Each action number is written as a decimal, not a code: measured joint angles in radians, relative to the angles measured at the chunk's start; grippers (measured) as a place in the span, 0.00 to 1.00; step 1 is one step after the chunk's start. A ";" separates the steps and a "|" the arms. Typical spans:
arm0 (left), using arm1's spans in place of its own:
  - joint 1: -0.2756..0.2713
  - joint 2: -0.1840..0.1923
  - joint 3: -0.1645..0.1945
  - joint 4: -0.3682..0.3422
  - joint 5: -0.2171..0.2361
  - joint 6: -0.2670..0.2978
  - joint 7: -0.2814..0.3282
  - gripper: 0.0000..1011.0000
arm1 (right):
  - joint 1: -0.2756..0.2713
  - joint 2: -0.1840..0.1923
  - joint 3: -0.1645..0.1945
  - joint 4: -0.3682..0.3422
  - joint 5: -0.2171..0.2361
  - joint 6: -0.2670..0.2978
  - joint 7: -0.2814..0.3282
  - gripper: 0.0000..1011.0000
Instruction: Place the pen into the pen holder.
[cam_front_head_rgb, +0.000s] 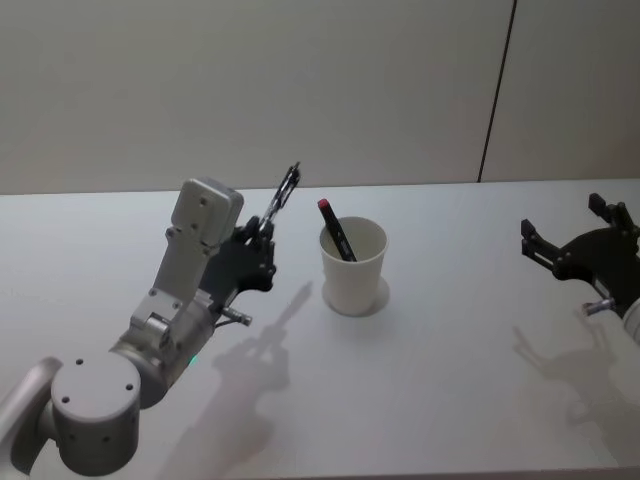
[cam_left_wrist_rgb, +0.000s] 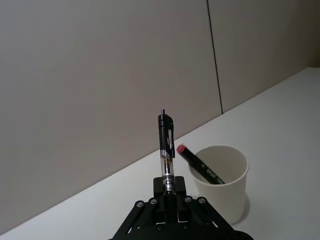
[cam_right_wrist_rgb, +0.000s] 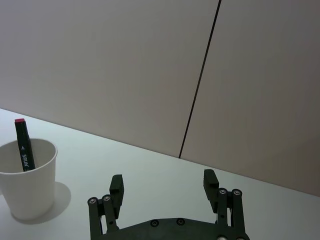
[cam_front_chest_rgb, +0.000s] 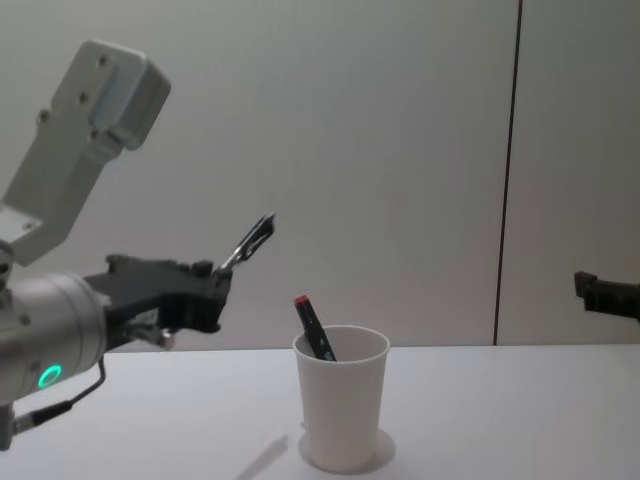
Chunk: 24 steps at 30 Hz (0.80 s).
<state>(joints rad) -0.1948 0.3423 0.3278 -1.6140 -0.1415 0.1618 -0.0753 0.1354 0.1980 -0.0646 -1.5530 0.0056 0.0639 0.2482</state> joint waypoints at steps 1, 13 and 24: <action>-0.005 -0.001 0.000 0.005 0.004 -0.017 -0.020 0.14 | 0.000 0.000 0.000 0.000 0.000 0.000 0.000 0.99; -0.061 -0.020 0.004 0.058 0.027 -0.145 -0.183 0.14 | 0.000 0.000 0.000 0.000 0.000 0.000 0.000 0.99; -0.103 -0.042 0.013 0.110 0.034 -0.215 -0.292 0.14 | 0.000 0.000 0.000 0.000 0.000 0.000 0.000 0.99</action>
<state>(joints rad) -0.2982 0.3006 0.3412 -1.5037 -0.1076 -0.0532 -0.3677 0.1354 0.1980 -0.0646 -1.5530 0.0056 0.0639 0.2483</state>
